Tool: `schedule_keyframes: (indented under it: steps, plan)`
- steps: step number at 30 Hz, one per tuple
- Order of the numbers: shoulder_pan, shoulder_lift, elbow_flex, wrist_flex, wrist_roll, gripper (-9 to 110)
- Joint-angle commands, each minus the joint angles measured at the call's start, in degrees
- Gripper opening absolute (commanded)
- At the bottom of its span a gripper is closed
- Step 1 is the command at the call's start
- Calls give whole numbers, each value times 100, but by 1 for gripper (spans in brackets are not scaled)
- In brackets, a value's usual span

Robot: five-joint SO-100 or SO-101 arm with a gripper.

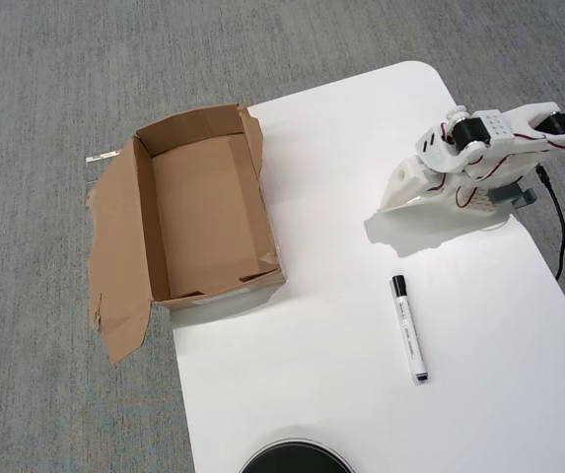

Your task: Grasp a pen and put it in the box.

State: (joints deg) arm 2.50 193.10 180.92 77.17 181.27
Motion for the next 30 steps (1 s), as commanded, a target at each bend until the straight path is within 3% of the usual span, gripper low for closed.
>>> schedule_keyframes:
  steps: [1,25,30]
  plan:
    - [-13,343,136,334,83,1]
    - [-40,343,92,334,22,1]
    - [-233,343,-787,334,75,1]
